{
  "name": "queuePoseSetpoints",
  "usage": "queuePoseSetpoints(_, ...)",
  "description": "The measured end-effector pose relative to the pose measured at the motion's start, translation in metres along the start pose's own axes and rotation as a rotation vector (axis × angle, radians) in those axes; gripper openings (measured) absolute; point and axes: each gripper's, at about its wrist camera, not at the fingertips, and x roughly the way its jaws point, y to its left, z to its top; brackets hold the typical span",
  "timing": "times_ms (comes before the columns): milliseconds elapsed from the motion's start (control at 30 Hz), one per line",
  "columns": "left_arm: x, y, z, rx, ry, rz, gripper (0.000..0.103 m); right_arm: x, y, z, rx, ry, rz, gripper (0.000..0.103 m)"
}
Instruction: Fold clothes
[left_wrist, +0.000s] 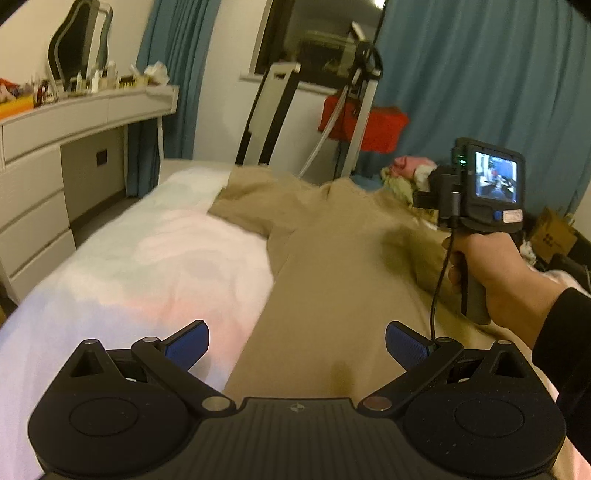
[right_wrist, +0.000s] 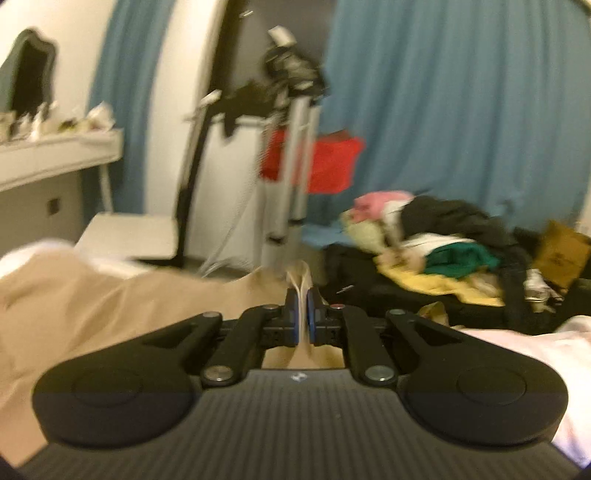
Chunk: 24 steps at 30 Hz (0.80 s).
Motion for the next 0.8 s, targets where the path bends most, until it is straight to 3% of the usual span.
queuePoseSetpoints(67, 0.008, 0.002, -0.005, 0.006, 0.017, -0.004, 0.102, 0.008, 0.006, -0.008, -0.001, 0.038, 0.004, 0.008)
queuePoseSetpoints(200, 0.014, 0.001, -0.009, 0.014, 0.027, -0.024, 0.102, 0.009, -0.011, -0.013, 0.122, 0.07, 0.042, 0.009)
queuePoseSetpoints(267, 0.013, -0.004, -0.01, 0.029, 0.026, -0.033, 0.102, -0.008, -0.026, -0.009, 0.199, 0.052, 0.062, 0.015)
queuePoseSetpoints(300, 0.013, -0.007, -0.011, 0.037, 0.023, -0.039, 0.102, -0.02, -0.034, -0.006, 0.236, 0.046, 0.076, 0.036)
queuePoseSetpoints(333, 0.012, -0.01, -0.012, 0.043, 0.02, -0.045, 0.102, -0.035, -0.042, -0.005, 0.27, 0.031, 0.09, 0.066)
queuePoseSetpoints(400, 0.008, -0.016, -0.013, 0.056, 0.013, -0.052, 0.102, -0.073, -0.059, -0.005, 0.314, -0.005, 0.111, 0.09)
queuePoseSetpoints(600, -0.008, -0.036, -0.02, 0.071, 0.031, -0.111, 0.102, -0.226, -0.108, -0.024, 0.356, -0.05, 0.143, 0.089)
queuePoseSetpoints(800, -0.043, -0.077, -0.045, 0.113, 0.082, -0.235, 0.1, -0.364, -0.173, -0.091, 0.544, -0.04, 0.101, 0.089)
